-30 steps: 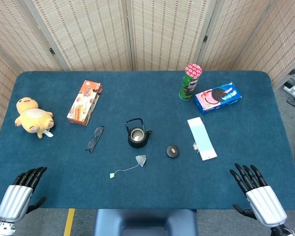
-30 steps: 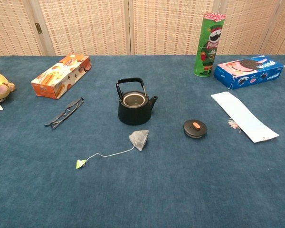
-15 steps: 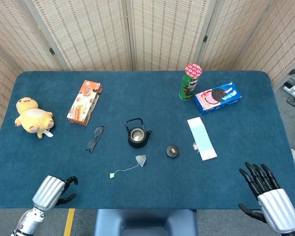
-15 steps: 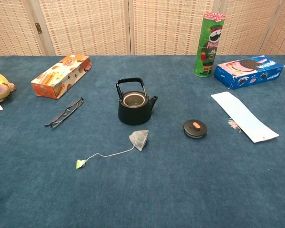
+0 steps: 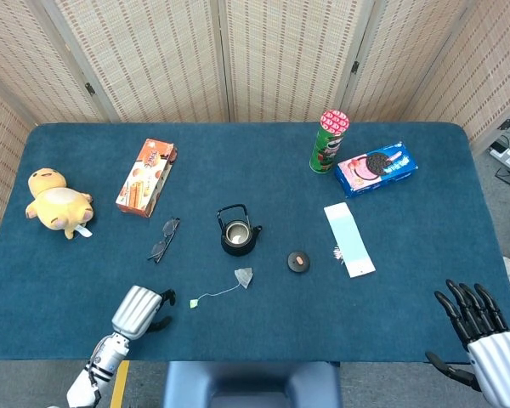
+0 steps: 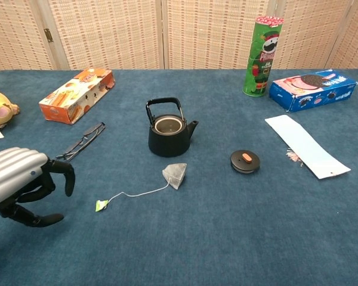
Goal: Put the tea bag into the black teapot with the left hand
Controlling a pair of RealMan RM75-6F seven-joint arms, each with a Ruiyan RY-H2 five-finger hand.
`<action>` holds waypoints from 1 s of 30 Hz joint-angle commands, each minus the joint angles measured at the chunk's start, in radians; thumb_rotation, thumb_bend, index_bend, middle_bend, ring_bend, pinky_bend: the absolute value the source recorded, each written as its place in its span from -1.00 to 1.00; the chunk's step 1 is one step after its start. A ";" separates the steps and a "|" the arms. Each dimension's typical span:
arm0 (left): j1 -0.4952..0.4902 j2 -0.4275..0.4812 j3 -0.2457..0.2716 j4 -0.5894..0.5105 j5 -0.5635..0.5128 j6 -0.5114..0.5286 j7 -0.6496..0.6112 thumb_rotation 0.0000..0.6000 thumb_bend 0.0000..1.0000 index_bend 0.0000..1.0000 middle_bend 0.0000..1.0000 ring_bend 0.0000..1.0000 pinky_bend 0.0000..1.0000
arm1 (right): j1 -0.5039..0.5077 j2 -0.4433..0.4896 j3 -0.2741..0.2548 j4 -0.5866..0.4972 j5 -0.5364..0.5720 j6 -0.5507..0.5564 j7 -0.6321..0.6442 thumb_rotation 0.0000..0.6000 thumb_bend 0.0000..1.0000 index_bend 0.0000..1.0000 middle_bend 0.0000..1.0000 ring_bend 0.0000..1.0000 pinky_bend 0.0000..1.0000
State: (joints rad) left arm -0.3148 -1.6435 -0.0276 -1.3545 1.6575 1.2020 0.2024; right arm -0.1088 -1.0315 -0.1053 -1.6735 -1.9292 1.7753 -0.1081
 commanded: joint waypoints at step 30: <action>-0.055 -0.157 -0.001 0.061 -0.119 -0.020 0.075 1.00 -0.28 -0.03 1.00 1.00 1.00 | -0.034 0.022 -0.011 0.040 -0.066 0.084 0.078 0.64 -0.59 -1.00 -1.00 -1.00 -1.00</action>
State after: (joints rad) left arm -0.3682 -1.7984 -0.0287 -1.2963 1.5399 1.1837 0.2805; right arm -0.1387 -1.0097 -0.1141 -1.6382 -1.9891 1.8523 -0.0319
